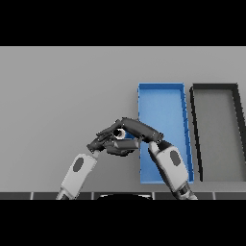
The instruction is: Pick up the blue pipe and place it into the blue bin.
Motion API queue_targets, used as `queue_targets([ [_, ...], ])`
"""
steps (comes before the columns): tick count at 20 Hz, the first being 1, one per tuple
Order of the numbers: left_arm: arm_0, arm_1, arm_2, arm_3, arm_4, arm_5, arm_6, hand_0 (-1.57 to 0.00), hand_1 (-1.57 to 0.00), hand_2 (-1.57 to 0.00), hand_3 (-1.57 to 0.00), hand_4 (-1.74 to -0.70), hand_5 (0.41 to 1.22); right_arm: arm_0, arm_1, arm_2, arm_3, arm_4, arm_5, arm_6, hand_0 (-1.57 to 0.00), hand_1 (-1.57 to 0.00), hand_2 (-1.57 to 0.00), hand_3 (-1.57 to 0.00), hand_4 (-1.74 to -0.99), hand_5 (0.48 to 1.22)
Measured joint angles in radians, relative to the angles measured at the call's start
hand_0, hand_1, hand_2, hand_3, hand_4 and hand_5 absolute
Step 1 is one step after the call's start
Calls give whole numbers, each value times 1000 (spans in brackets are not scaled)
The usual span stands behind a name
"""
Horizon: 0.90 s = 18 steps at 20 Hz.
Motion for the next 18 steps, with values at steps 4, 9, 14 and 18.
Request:
queue_targets([
  [4,-23,-12,11,33,10,12,32,-25,-24,-23,-18,-970,531,-19,41,-27,14,12,10,24,-1571,-1571,-1571,-1571,-1497,1221],
  [9,-18,-3,2,38,0,20,54,-8,-7,-7,-5,-973,489,-127,74,-141,-28,-176,-17,157,-1571,-1571,-1571,-1571,-1494,1221],
  [14,-6,1,-8,27,-10,21,60,-2,-2,-2,-1,-954,474,-328,-50,-218,9,-399,-195,213,-1571,-1571,-1571,-1571,-1497,1221],
  [18,-3,16,-7,4,-5,14,38,0,0,0,0,-946,466,-490,-116,-354,85,-384,-298,175,-1571,-1571,-1571,-1571,-1498,1221],
])
